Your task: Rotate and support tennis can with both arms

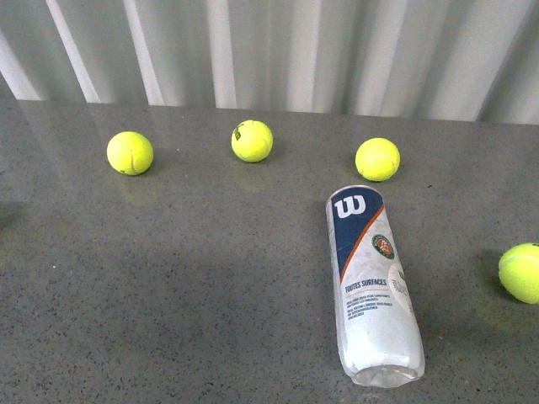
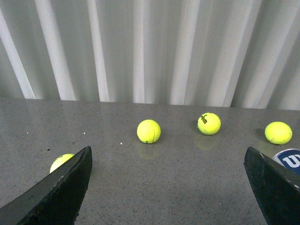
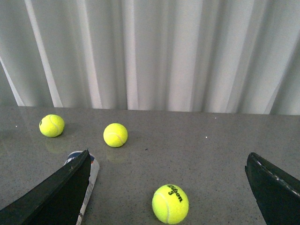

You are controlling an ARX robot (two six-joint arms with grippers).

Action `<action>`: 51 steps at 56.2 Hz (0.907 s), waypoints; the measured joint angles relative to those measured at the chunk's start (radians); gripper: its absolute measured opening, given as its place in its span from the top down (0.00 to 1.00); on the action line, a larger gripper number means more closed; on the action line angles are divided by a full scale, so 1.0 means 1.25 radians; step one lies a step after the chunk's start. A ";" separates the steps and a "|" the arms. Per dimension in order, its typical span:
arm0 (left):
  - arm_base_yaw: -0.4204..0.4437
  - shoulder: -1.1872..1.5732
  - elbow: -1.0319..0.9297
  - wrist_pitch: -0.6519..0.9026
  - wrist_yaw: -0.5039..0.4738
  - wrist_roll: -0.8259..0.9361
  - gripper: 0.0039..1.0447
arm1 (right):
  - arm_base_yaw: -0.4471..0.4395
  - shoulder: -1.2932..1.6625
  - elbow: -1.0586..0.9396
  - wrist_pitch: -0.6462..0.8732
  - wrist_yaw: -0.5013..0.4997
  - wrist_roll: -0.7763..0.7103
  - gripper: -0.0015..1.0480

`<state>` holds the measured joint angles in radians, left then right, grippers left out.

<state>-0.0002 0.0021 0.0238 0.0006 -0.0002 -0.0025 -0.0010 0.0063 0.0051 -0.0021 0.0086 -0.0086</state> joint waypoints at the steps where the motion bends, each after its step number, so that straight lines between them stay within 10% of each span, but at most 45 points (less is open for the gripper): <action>1: 0.000 0.000 0.000 0.000 0.000 0.000 0.06 | 0.007 0.009 0.006 -0.015 0.022 0.003 0.07; 15: 0.000 0.000 0.000 0.000 0.000 0.000 0.06 | -0.120 0.498 0.306 0.285 0.107 0.153 0.07; 22: 0.000 0.000 0.000 0.000 0.000 0.000 0.06 | -0.109 0.783 0.508 0.217 0.115 0.253 0.07; 35: 0.000 0.000 0.000 0.000 0.000 0.000 0.06 | 0.083 1.260 0.824 -0.098 0.002 0.220 0.07; 51: 0.000 0.000 0.000 0.000 0.000 0.000 0.06 | 0.251 1.408 0.862 -0.169 0.001 0.093 0.07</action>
<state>-0.0002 0.0021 0.0238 0.0006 -0.0006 -0.0025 0.3134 1.7668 1.0824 -0.2138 0.0097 0.1081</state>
